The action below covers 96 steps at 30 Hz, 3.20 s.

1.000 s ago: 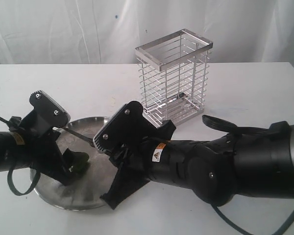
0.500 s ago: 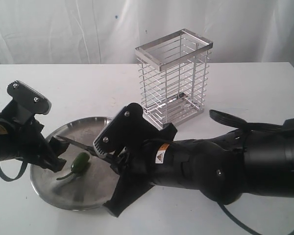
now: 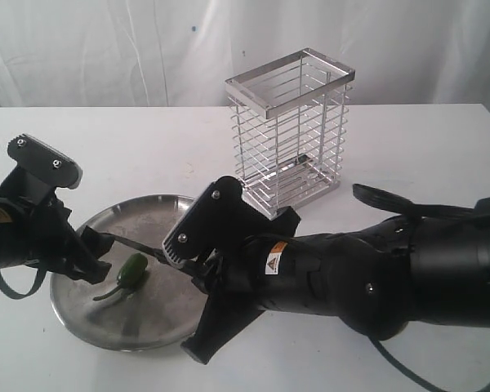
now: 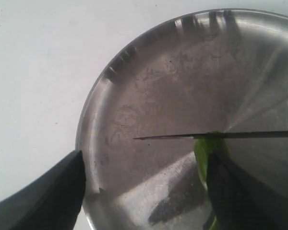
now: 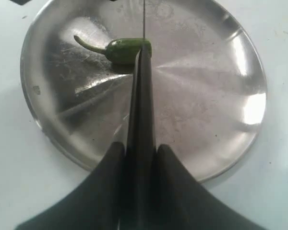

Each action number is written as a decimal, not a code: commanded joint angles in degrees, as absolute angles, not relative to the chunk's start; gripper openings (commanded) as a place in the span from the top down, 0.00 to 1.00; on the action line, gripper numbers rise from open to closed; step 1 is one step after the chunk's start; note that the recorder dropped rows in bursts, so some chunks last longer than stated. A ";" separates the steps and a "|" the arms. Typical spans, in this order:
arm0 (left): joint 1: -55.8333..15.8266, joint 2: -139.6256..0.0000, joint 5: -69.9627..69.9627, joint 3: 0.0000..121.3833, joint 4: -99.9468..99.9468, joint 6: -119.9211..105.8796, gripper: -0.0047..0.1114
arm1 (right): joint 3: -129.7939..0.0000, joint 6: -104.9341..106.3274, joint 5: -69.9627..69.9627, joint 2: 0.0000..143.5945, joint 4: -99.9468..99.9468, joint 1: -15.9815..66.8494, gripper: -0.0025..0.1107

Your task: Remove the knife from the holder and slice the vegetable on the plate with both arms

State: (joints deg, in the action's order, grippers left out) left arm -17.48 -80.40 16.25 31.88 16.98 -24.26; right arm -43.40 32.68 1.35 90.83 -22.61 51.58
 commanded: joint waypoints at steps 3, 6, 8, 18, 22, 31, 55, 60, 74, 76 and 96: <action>-17.22 -79.98 16.28 31.39 17.94 -23.83 0.34 | -43.21 33.32 2.33 90.75 -22.12 51.30 0.98; -17.22 -79.98 16.28 31.39 17.94 -23.83 0.34 | -43.21 33.32 2.22 91.57 -22.02 51.30 0.98; -17.22 -79.98 16.26 31.39 18.04 -23.83 0.34 | -43.21 33.32 2.72 92.31 -22.02 51.30 0.98; -17.22 -79.98 16.26 31.39 19.03 -23.83 0.34 | -43.41 33.32 3.45 94.53 -22.02 51.30 0.98; -17.22 -79.98 16.95 31.82 19.46 -20.03 0.37 | -43.41 33.32 3.45 94.53 -22.02 51.30 0.98; -17.22 -84.34 5.78 41.81 17.62 -14.95 0.96 | -43.41 33.32 3.24 94.51 -22.02 51.30 0.98; -17.70 -91.26 1.48 44.74 17.62 -14.95 0.96 | -43.41 33.32 2.66 94.51 -22.02 51.30 0.98; -19.60 -97.13 7.31 44.74 17.62 -14.95 0.96 | -43.41 33.32 1.12 94.76 -22.02 51.30 0.98; -19.92 -95.32 10.87 44.74 17.62 -15.66 0.96 | -43.30 33.21 2.92 96.18 -22.15 51.30 0.98; -19.41 -93.80 10.06 44.74 17.62 -16.47 0.96 | -43.30 33.21 4.31 96.18 -22.52 51.30 0.98; -16.66 -88.00 -17.04 44.74 13.68 -60.45 0.46 | -43.30 32.86 7.81 89.89 -34.08 51.30 0.98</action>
